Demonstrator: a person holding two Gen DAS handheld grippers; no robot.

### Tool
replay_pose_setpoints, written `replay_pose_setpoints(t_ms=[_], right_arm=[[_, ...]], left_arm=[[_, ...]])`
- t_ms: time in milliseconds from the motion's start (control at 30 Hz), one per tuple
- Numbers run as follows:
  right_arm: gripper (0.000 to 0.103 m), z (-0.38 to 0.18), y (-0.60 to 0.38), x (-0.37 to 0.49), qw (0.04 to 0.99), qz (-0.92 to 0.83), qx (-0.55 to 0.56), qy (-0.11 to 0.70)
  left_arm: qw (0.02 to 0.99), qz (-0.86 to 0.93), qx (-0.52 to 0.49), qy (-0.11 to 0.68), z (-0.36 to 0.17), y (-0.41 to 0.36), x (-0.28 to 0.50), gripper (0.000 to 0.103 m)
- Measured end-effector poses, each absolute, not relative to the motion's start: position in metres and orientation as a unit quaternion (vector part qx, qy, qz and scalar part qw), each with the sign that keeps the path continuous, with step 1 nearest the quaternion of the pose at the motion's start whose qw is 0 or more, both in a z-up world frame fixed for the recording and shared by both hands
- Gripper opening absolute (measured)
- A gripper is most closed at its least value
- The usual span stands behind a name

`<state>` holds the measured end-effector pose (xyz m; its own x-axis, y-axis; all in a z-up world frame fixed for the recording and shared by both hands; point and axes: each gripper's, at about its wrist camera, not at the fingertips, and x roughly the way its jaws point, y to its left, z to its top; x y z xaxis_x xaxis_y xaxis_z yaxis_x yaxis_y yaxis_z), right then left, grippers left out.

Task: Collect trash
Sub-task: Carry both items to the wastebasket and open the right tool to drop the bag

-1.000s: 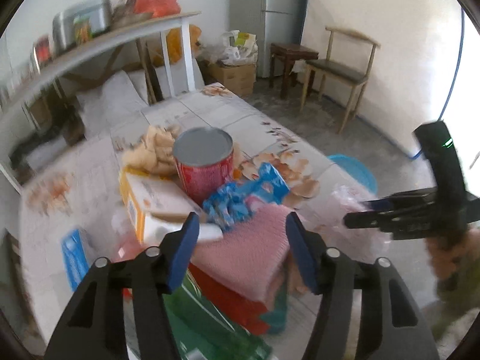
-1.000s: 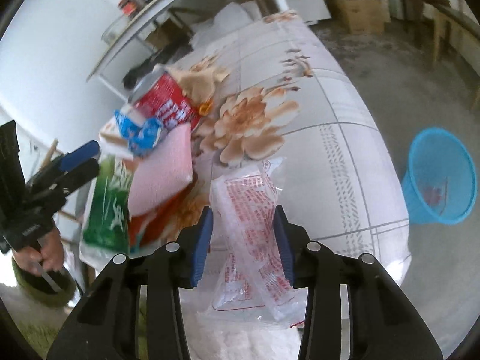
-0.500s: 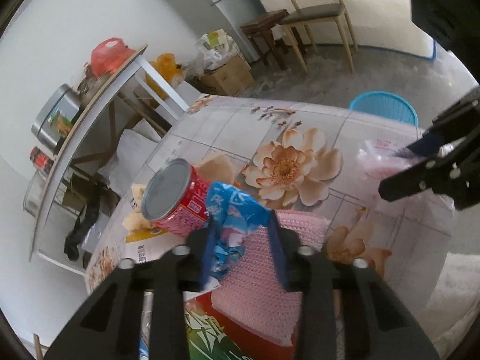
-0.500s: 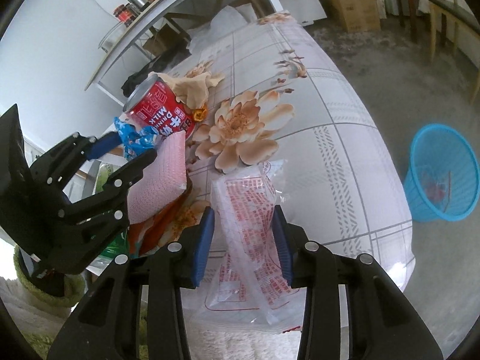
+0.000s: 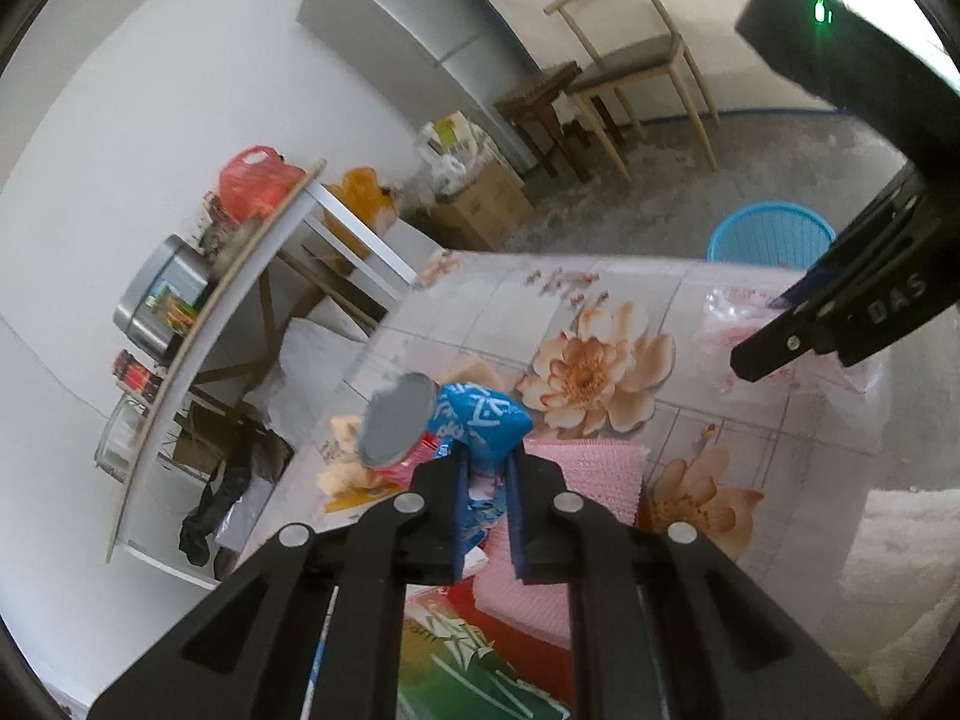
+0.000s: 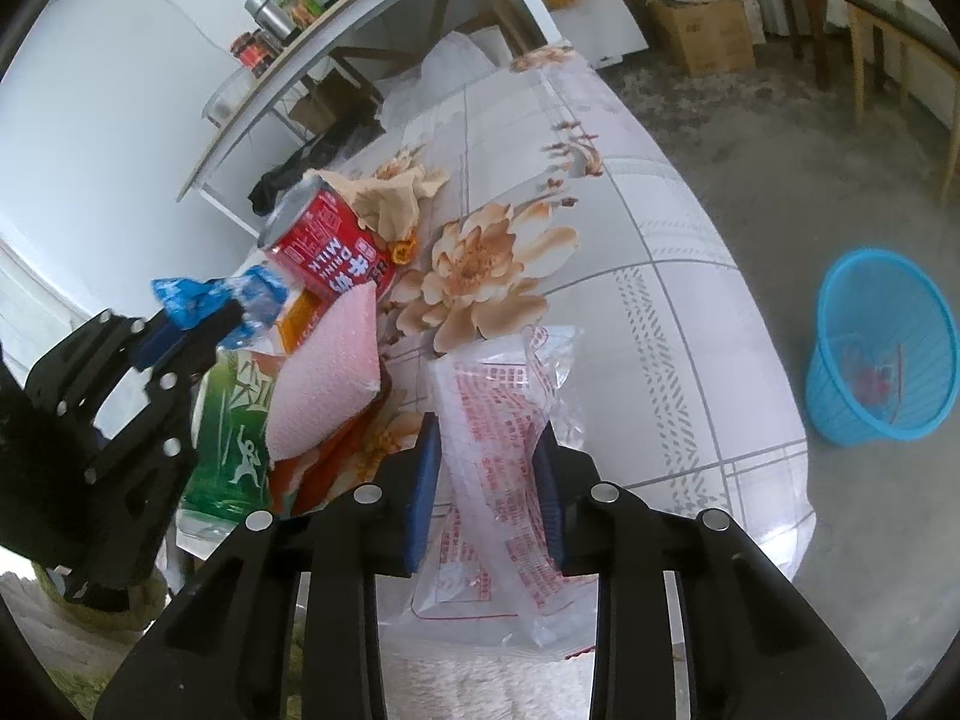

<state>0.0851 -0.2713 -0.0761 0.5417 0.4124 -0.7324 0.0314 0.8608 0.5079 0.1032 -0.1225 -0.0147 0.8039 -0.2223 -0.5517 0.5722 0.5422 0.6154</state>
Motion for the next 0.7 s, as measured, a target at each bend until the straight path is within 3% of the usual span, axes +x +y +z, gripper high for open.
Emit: replay_pose_setpoints(t_ms=[200,400,700], right_arm=[[0.027,-0.059,-0.293,0.071,0.857,0.102,0.263,0.430],[0.027,-0.039,-0.348,0.044,0.867,0.063,0.323,0.374],[0.027,-0.072,-0.476,0.005,0.813,-0.054,0.474,0.334]], left_arm=[[0.875,-0.275,0.338,0.212,0.028,-0.122,0.100,0.010],[0.864,-0.377,0.201,0.267,0.066,-0.154,0.129,0.010],[0.741,-0.491,0.029,0.457,0.043,-0.287,0.207,0.010]])
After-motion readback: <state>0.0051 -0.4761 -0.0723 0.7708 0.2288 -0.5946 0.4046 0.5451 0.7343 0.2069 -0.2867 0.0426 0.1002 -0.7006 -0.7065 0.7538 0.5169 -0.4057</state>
